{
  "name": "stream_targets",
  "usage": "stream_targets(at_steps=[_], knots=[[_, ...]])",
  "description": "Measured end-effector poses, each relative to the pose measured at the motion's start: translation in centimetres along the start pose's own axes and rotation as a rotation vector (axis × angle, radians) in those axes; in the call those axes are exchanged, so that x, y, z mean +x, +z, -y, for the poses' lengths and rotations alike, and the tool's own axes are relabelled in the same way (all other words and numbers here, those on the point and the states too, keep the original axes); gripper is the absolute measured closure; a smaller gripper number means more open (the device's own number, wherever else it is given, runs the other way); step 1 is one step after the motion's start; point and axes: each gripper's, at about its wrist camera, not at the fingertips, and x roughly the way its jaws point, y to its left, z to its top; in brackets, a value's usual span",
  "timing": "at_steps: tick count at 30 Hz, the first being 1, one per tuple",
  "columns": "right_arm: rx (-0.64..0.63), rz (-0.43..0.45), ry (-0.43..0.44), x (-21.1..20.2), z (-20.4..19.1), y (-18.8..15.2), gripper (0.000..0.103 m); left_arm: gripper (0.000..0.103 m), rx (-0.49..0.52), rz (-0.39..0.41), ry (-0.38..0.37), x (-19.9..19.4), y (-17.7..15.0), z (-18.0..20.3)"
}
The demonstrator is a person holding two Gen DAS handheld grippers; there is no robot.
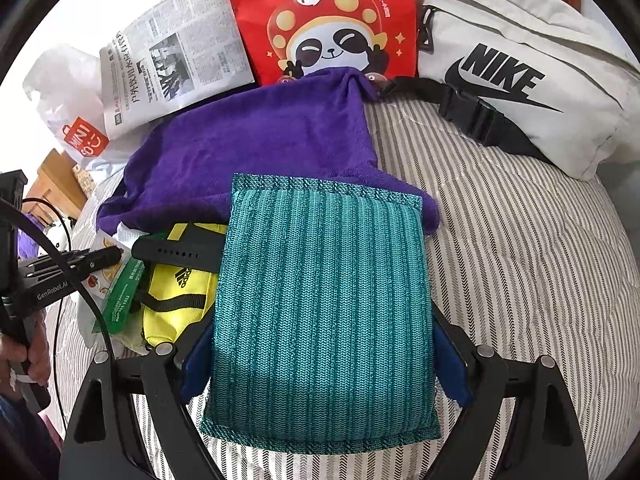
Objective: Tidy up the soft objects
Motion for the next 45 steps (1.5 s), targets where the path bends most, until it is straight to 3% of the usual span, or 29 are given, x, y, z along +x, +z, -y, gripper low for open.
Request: stream_targets(at_steps=[13,26,32,45], knots=[[-0.017,0.028,-0.003,-1.5,-1.2,0.9,0.014,0.092,-0.058,0.080,-0.046,-3.7,0.5,-3.3],[-0.046,0.027,-0.024,-1.9,-2.1,1.6,0.014,0.092,-0.046,0.006,-0.098,-0.5,0.1,-1.9],[-0.043,0.023,-0.033,-2.0,-2.1,1.6,0.014,0.093,-0.042,0.009,-0.111,-0.1,0.2,-1.8],[-0.061,0.043,-0.026,-2.8,-3.1,2.5,0.014,0.094,-0.096,0.071,-0.152,-3.1,0.7,-4.4]])
